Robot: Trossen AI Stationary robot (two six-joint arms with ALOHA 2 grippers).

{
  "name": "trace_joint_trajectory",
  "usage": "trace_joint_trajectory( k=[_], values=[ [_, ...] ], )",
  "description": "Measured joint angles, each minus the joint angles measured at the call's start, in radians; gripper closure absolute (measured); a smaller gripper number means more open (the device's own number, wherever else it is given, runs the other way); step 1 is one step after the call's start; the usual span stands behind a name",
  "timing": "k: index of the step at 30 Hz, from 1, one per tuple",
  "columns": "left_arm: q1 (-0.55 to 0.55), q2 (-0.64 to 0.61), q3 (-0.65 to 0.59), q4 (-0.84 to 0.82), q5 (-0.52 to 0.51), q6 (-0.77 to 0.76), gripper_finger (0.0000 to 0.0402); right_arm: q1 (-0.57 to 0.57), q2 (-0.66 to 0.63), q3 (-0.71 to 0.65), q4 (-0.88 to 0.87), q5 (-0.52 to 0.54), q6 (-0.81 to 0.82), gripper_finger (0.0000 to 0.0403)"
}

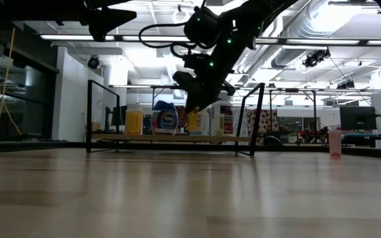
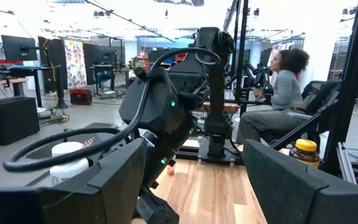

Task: Pick and place medicine bottles onto shelf by color
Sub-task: Put the orange pill bottle on the shelf

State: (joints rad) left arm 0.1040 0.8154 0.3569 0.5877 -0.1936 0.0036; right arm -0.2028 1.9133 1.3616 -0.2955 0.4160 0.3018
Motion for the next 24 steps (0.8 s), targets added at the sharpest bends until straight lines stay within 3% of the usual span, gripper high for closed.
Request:
trace_joint_trajectory(
  k=[18, 24],
  values=[
    [0.000, 0.000, 0.000, 0.000, 0.000, 0.000, 0.0142, -0.046, 0.000, -0.001, -0.037, -0.062, -0.044, 0.0286],
    [0.000, 0.000, 0.000, 0.000, 0.000, 0.000, 0.0142, -0.046, 0.000, -0.001, -0.036, -0.065, -0.049, 0.0245]
  ],
)
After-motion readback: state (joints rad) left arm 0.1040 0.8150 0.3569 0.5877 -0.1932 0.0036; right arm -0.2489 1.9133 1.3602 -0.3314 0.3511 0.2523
